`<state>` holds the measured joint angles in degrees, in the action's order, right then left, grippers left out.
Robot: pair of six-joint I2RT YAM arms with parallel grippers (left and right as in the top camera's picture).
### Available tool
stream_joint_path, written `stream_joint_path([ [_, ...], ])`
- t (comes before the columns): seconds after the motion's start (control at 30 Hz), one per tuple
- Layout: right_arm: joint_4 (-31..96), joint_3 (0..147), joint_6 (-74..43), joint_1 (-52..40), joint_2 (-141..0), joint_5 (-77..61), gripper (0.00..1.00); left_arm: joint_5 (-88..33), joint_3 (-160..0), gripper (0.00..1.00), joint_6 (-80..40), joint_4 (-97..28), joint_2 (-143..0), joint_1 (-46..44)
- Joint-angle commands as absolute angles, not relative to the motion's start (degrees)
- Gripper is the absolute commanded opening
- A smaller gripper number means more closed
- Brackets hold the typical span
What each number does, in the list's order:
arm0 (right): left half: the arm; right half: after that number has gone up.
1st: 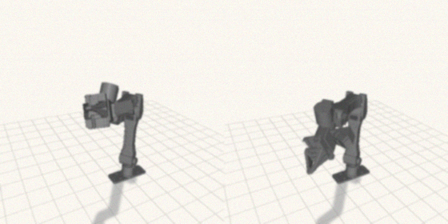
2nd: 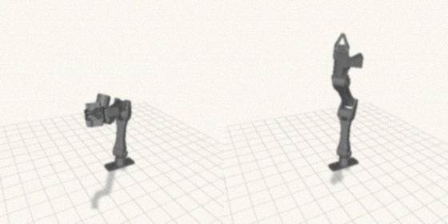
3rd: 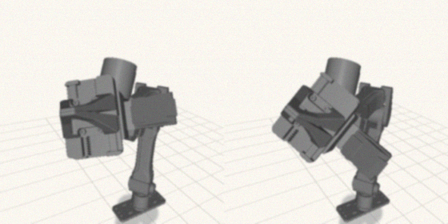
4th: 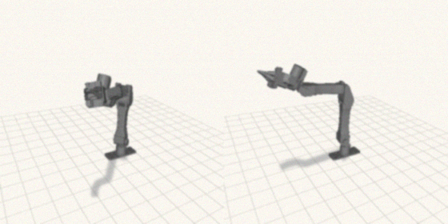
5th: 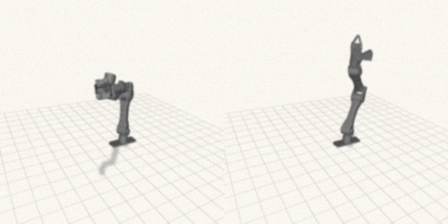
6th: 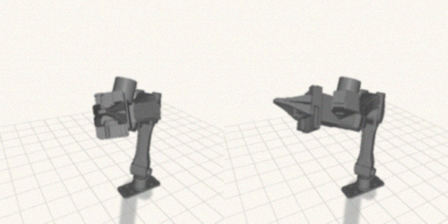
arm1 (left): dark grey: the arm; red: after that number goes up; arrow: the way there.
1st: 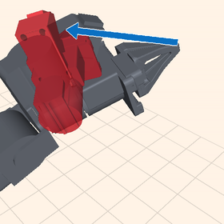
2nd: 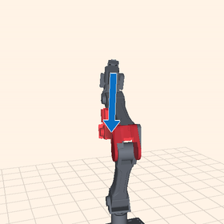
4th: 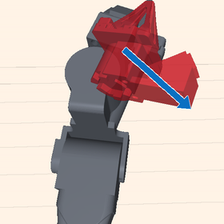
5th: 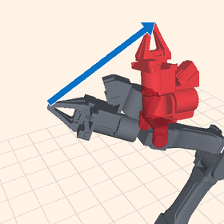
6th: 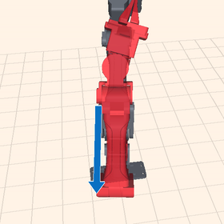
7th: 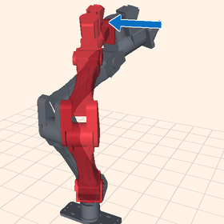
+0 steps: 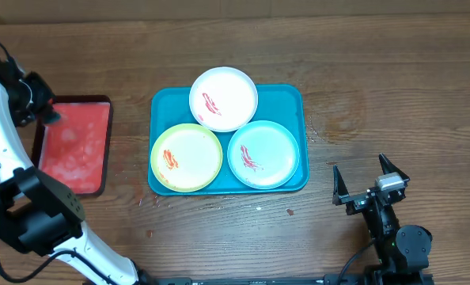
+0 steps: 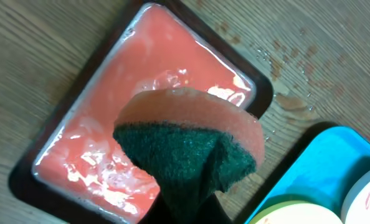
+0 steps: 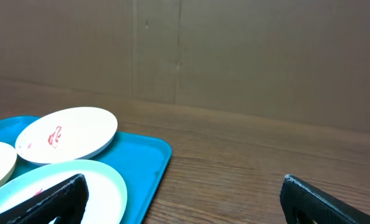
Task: Clean dirty plates on tray and stack at the side
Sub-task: 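Lift the wet sponge out of the red tray with the left gripper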
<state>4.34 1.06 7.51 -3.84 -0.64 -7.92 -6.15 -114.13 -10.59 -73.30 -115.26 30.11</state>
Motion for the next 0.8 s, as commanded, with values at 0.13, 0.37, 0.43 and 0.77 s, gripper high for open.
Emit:
stream_joint_path([
  [0.13,4.14,0.45,7.33,-3.62,-0.16,-7.55,1.0,-4.54,-94.67,0.04,-12.08,-60.64,-118.08,29.85],
  [0.37,4.14,0.45,7.33,-3.62,-0.16,-7.57,1.0,-5.17,-109.82,0.04,-12.32,-73.71,-117.32,32.71],
  [0.43,4.16,0.45,7.33,-3.62,-0.16,-7.57,1.0,-5.93,-115.57,0.04,-12.25,-78.22,-117.32,32.82],
  [0.77,4.14,0.45,7.33,-3.62,-0.16,-7.57,1.0,-6.44,-94.76,0.04,-12.47,-62.11,-117.71,30.3],
])
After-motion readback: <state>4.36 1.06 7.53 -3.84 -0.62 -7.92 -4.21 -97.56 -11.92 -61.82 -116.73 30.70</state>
